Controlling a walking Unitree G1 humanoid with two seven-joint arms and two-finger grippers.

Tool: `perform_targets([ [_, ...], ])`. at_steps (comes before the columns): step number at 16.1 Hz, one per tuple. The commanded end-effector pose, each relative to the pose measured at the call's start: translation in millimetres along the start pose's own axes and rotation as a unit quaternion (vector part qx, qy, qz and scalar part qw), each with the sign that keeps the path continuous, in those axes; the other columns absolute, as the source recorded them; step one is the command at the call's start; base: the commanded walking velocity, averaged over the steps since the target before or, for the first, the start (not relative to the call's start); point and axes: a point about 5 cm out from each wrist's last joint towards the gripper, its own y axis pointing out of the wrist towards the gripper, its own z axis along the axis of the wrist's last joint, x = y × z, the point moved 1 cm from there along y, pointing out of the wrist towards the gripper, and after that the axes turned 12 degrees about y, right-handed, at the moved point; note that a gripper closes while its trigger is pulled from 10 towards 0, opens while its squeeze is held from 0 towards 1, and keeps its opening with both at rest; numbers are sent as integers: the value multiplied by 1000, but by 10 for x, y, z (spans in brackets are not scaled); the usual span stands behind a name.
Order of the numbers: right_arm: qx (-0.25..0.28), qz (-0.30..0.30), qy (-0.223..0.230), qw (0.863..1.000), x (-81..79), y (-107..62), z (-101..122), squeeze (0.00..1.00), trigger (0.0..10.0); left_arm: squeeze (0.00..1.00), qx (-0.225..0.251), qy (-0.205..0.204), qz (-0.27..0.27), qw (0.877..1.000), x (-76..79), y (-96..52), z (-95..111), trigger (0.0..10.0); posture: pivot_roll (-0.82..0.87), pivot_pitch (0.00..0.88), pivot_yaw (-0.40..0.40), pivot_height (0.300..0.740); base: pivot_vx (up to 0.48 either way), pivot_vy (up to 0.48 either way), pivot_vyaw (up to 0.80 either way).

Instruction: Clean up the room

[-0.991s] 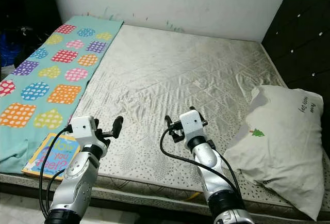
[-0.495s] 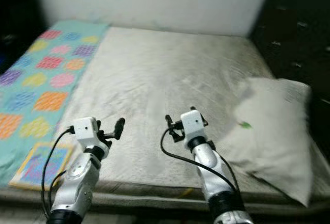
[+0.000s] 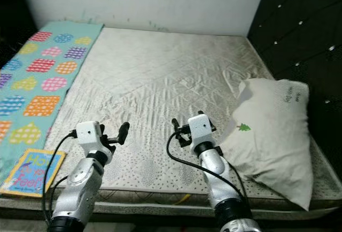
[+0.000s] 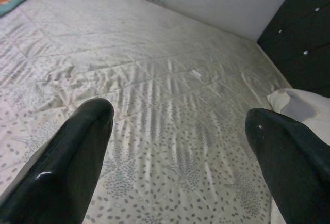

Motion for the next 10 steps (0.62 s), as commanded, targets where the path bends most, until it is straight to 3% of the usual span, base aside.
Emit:
perform_targets([
  [1,3,5,-2,1000,-10,2,24,0,10000,0,-2,-7,-1,1000,26,-5,-3,10000,-96,0,-58,740,0,-255,0],
  [10,4,7,1,1000,-34,3,27,0,10000,0,-5,-5,-1,1000,5,-9,-1,10000,-95,0,-52,740,0,-288,0],
])
